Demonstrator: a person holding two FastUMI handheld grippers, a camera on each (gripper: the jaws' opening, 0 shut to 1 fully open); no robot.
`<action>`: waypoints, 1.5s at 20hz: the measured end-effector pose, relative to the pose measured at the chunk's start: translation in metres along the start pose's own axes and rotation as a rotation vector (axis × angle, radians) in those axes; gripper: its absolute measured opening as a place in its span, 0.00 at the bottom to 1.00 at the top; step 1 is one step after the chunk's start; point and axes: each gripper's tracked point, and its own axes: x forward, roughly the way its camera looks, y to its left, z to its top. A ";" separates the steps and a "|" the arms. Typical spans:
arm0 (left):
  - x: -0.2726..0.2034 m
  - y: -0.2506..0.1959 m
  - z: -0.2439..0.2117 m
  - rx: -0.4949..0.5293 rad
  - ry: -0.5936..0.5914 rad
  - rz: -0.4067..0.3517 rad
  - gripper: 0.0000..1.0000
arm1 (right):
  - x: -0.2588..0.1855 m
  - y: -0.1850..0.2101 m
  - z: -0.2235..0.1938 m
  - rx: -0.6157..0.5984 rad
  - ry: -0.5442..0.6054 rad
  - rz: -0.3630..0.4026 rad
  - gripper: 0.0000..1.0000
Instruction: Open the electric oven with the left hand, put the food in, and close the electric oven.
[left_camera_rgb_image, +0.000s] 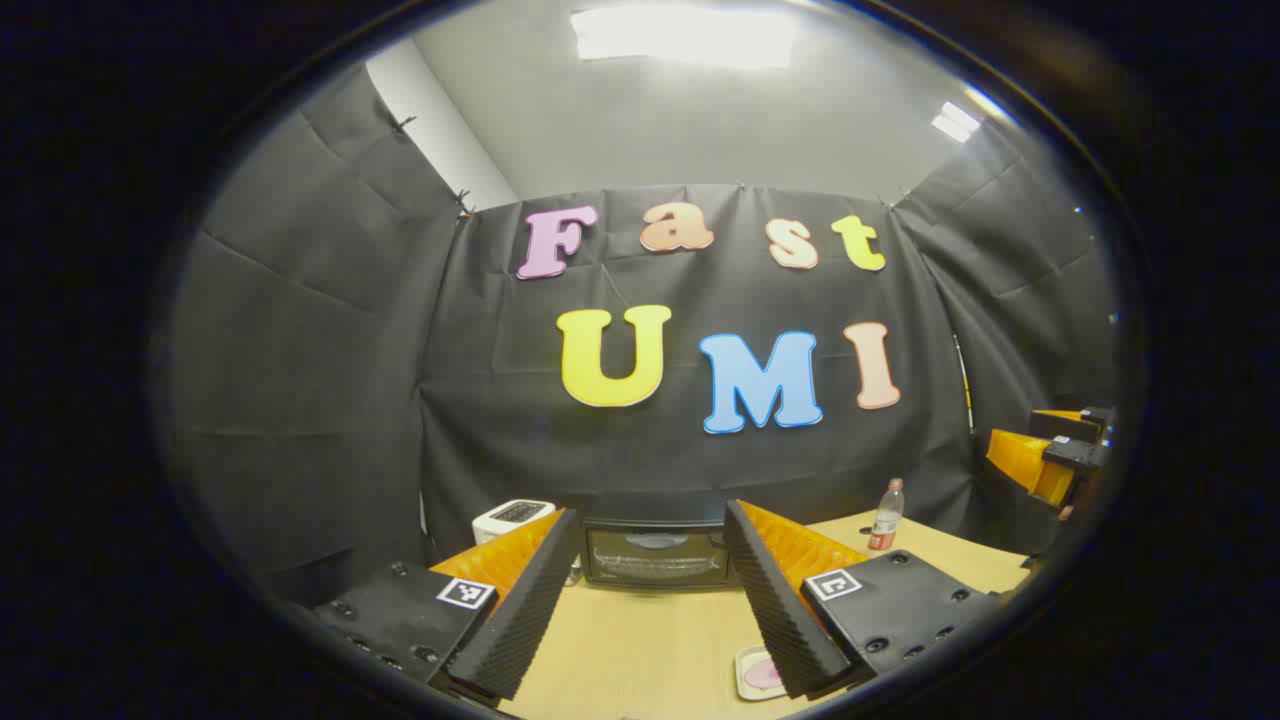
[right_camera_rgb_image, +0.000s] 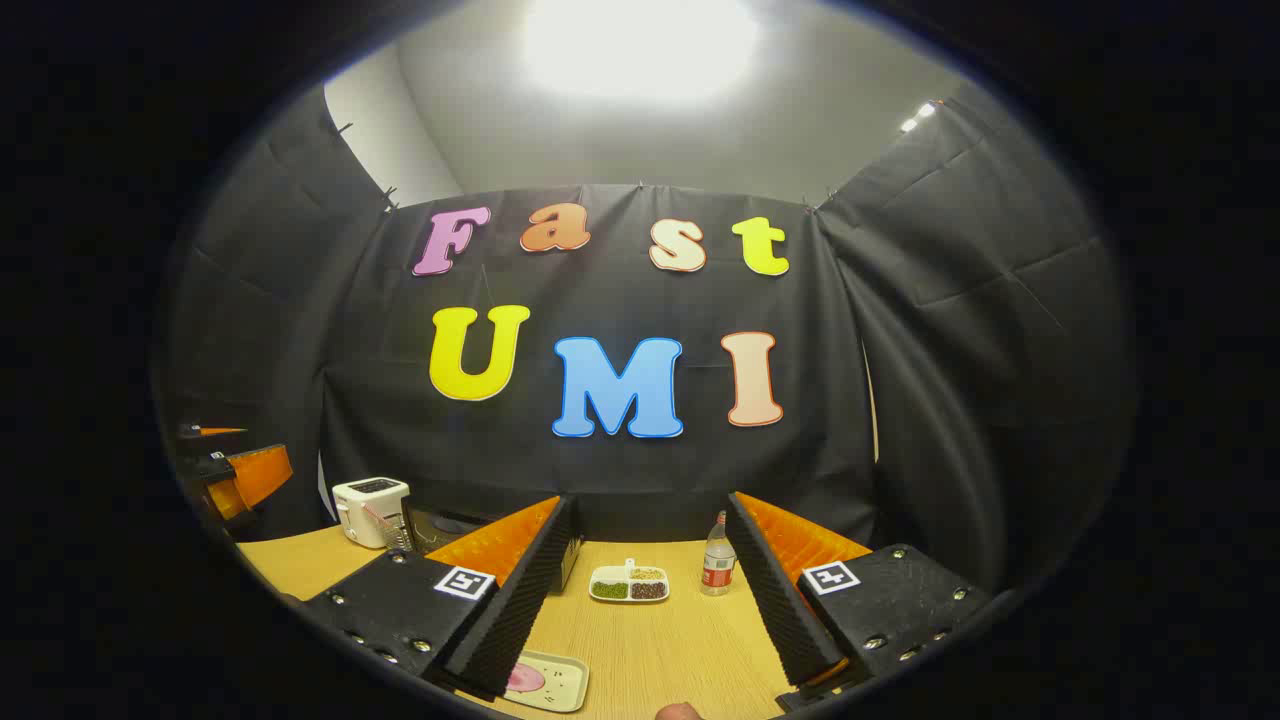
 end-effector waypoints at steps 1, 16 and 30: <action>0.001 -0.001 0.003 0.003 -0.007 0.000 1.00 | 0.000 0.002 0.000 0.001 0.003 0.009 0.96; 0.020 -0.033 0.006 0.000 -0.013 0.012 1.00 | 0.000 -0.003 -0.015 0.004 0.007 0.074 0.96; 0.209 0.007 -0.034 0.002 0.005 -0.061 1.00 | 0.066 0.038 -0.030 0.009 0.029 0.005 0.96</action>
